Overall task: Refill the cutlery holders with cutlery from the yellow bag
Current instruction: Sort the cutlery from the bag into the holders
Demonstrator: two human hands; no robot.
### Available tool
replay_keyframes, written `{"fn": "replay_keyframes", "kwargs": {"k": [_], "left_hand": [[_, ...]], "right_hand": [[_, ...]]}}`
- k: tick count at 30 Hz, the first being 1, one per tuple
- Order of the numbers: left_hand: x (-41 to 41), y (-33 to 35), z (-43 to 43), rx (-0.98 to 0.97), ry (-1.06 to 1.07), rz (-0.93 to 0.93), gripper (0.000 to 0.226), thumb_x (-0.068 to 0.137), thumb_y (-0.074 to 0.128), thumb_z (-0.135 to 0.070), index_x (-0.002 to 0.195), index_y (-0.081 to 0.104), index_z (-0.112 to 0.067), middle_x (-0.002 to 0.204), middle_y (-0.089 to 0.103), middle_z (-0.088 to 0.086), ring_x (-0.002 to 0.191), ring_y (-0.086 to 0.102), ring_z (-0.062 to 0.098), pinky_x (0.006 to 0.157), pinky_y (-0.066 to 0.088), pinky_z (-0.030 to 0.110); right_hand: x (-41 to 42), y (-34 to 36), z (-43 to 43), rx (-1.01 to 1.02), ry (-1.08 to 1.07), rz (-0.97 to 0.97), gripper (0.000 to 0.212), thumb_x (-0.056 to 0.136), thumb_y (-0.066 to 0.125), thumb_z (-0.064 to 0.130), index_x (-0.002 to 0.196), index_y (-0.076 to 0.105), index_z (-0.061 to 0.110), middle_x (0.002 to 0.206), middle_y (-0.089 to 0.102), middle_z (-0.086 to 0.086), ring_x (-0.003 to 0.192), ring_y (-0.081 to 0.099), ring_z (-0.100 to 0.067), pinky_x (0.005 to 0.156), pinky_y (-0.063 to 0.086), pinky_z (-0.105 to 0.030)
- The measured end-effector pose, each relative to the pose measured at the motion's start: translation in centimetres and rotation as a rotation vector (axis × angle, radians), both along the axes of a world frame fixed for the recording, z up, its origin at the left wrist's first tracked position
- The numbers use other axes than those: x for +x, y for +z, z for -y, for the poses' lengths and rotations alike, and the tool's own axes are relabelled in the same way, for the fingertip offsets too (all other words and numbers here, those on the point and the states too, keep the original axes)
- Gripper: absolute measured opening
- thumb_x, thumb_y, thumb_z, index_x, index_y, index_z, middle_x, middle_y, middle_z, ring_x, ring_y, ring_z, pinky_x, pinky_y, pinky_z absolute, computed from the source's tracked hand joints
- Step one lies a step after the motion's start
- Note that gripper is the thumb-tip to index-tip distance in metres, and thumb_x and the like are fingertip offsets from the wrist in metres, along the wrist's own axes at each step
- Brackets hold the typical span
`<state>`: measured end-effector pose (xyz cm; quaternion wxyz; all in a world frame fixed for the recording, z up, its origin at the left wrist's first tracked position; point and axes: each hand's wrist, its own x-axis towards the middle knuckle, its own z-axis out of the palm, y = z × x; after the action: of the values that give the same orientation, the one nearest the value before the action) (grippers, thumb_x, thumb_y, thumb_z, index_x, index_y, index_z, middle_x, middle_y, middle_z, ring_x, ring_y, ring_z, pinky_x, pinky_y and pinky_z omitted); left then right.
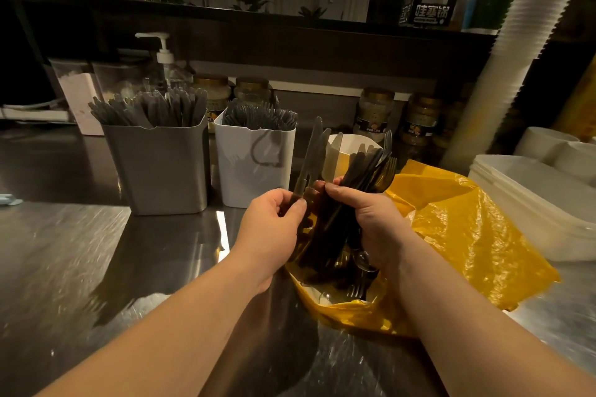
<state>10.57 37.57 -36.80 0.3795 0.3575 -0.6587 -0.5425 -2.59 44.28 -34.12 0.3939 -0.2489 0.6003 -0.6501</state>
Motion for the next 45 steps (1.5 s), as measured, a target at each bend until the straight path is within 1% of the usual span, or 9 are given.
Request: {"fn": "replay_keyframes", "kwargs": {"k": [6, 11, 19, 22, 27, 32, 37, 40, 45], "left_hand": [[-0.1, -0.2, 0.2, -0.138, -0.019, 0.064, 0.007, 0.102, 0.058, -0.024, 0.098, 0.064, -0.026, 0.086, 0.073, -0.007, 0.088, 0.072, 0.009, 0.081, 0.061, 0.026], [-0.6, -0.4, 0.0, -0.169, -0.043, 0.081, 0.014, 0.103, 0.055, -0.019, 0.105, 0.065, -0.029, 0.098, 0.071, -0.009, 0.1, 0.068, 0.011, 0.088, 0.06, 0.029], [-1.2, 0.3, -0.6, 0.069, -0.046, -0.008, 0.022, 0.109, 0.04, -0.023, 0.104, 0.061, -0.023, 0.102, 0.067, 0.004, 0.101, 0.064, 0.019, 0.091, 0.056, 0.037], [-1.3, 0.5, -1.0, 0.104, -0.102, -0.022, 0.025, 0.109, 0.037, -0.032, 0.105, 0.06, -0.023, 0.103, 0.066, 0.004, 0.102, 0.064, 0.02, 0.092, 0.057, 0.037], [-1.2, 0.5, -1.3, -0.055, -0.181, 0.061, 0.007, 0.105, 0.05, -0.031, 0.11, 0.056, -0.031, 0.108, 0.066, -0.008, 0.103, 0.064, 0.012, 0.087, 0.057, 0.028], [-0.8, 0.5, -0.3, -0.104, -0.121, 0.112, 0.01, 0.106, 0.047, -0.028, 0.104, 0.057, -0.027, 0.106, 0.065, -0.002, 0.098, 0.063, 0.013, 0.084, 0.056, 0.027], [-0.1, 0.8, 1.6, -0.105, -0.089, 0.072, 0.012, 0.107, 0.044, -0.028, 0.115, 0.052, -0.025, 0.089, 0.056, -0.009, 0.091, 0.055, 0.013, 0.086, 0.054, 0.039], [0.5, 1.3, 1.7, -0.1, -0.176, 0.104, 0.011, 0.106, 0.048, -0.03, 0.109, 0.057, -0.025, 0.089, 0.06, -0.006, 0.087, 0.057, 0.011, 0.074, 0.047, 0.028], [0.5, 0.5, 1.2, -0.112, -0.25, 0.224, 0.016, 0.094, 0.069, -0.034, 0.107, 0.062, -0.037, 0.102, 0.07, -0.006, 0.1, 0.066, 0.011, 0.084, 0.054, 0.023]], "right_hand": [[-0.2, 0.0, 0.1, 0.009, -0.019, -0.029, 0.018, 0.09, 0.072, 0.023, 0.095, 0.078, 0.007, 0.095, 0.078, -0.008, 0.093, 0.073, -0.025, 0.081, 0.052, -0.037], [0.1, 0.0, 0.3, 0.023, -0.054, -0.083, 0.02, 0.085, 0.077, 0.027, 0.091, 0.079, 0.009, 0.097, 0.077, -0.005, 0.1, 0.067, -0.024, 0.086, 0.047, -0.039], [0.2, 0.2, 0.0, 0.061, -0.024, -0.087, 0.016, 0.091, 0.071, 0.026, 0.087, 0.08, 0.013, 0.087, 0.077, -0.001, 0.093, 0.066, -0.02, 0.072, 0.042, -0.031], [0.2, 0.1, 0.1, 0.071, -0.027, -0.068, 0.017, 0.09, 0.072, 0.026, 0.093, 0.08, 0.01, 0.094, 0.077, -0.006, 0.098, 0.068, -0.025, 0.083, 0.049, -0.037], [0.1, 0.1, 0.1, 0.044, 0.014, -0.016, 0.02, 0.089, 0.072, 0.024, 0.1, 0.078, 0.008, 0.096, 0.078, -0.009, 0.093, 0.073, -0.027, 0.077, 0.056, -0.035], [-0.2, 0.0, 0.1, 0.017, 0.075, -0.056, 0.023, 0.091, 0.07, 0.028, 0.101, 0.079, 0.009, 0.095, 0.078, -0.007, 0.086, 0.076, -0.022, 0.074, 0.055, -0.032], [-1.1, -0.1, 0.1, 0.026, 0.15, -0.022, 0.028, 0.097, 0.062, 0.029, 0.109, 0.076, 0.008, 0.107, 0.077, -0.007, 0.1, 0.074, -0.024, 0.092, 0.054, -0.039], [-1.4, -0.1, 0.1, 0.043, 0.196, 0.043, 0.03, 0.099, 0.058, 0.03, 0.113, 0.075, 0.01, 0.111, 0.076, -0.007, 0.103, 0.073, -0.024, 0.094, 0.052, -0.041], [-1.1, 0.2, -0.1, 0.03, 0.21, 0.073, 0.027, 0.099, 0.057, 0.029, 0.107, 0.076, 0.011, 0.108, 0.077, -0.008, 0.099, 0.075, -0.023, 0.089, 0.053, -0.038]]}}
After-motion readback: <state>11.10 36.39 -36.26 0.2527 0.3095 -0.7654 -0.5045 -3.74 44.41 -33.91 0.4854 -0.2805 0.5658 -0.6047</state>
